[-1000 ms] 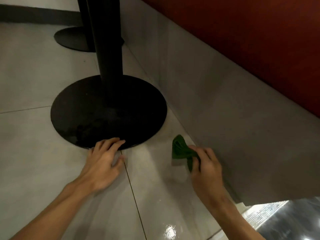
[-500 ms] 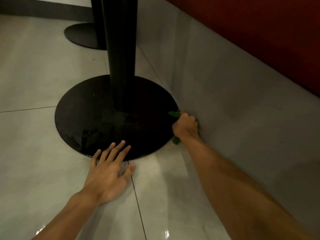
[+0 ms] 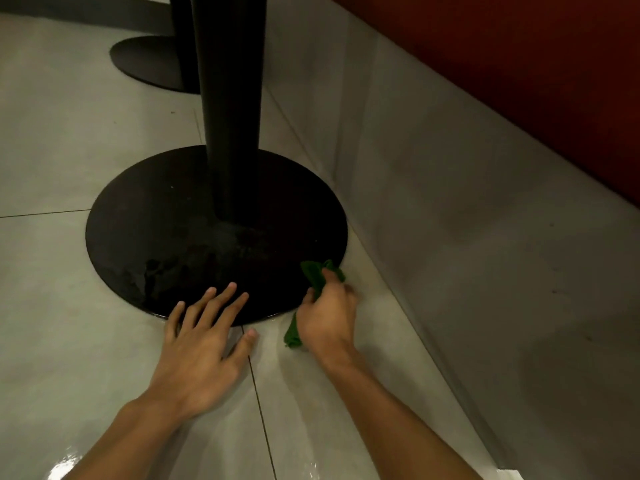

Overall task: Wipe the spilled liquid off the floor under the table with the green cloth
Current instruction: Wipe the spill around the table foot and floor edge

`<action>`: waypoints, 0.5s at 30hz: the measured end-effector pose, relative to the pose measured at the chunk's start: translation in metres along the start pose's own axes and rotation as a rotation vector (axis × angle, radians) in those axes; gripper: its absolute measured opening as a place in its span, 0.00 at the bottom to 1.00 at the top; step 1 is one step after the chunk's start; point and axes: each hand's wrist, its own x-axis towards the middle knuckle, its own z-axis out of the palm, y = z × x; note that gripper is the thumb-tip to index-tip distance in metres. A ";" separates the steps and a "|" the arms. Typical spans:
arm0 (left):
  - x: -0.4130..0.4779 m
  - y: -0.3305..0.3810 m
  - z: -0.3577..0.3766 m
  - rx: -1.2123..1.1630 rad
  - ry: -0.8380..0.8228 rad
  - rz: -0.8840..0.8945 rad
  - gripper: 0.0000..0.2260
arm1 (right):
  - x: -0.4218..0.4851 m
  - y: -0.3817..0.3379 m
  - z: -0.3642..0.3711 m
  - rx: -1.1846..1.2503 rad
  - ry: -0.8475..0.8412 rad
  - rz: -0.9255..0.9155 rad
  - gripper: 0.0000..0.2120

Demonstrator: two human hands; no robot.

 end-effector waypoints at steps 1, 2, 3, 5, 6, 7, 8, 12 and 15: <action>0.000 0.000 -0.001 0.001 -0.002 0.003 0.32 | 0.003 -0.001 -0.001 0.025 -0.001 0.017 0.19; 0.000 -0.001 -0.001 0.001 -0.007 0.009 0.32 | 0.010 -0.001 -0.004 0.055 -0.003 0.036 0.19; 0.001 -0.002 -0.002 -0.003 -0.013 0.016 0.32 | 0.019 -0.002 -0.008 0.082 0.001 0.058 0.19; 0.001 -0.003 -0.002 -0.023 -0.020 0.027 0.32 | 0.041 -0.005 -0.019 0.119 0.016 0.080 0.19; 0.001 -0.004 -0.003 -0.023 -0.023 0.029 0.32 | 0.049 -0.007 -0.025 0.127 0.018 0.092 0.19; 0.001 -0.004 -0.002 -0.018 -0.027 0.030 0.32 | 0.057 -0.008 -0.031 0.115 0.017 0.108 0.18; 0.001 -0.004 -0.003 -0.012 -0.029 0.026 0.32 | 0.063 -0.010 -0.035 0.102 0.010 0.122 0.18; 0.002 -0.003 -0.004 -0.036 -0.037 0.013 0.32 | 0.050 -0.011 -0.025 0.079 0.038 0.155 0.17; 0.002 -0.003 -0.004 -0.050 -0.039 0.007 0.33 | 0.020 -0.005 -0.006 0.129 0.066 0.158 0.16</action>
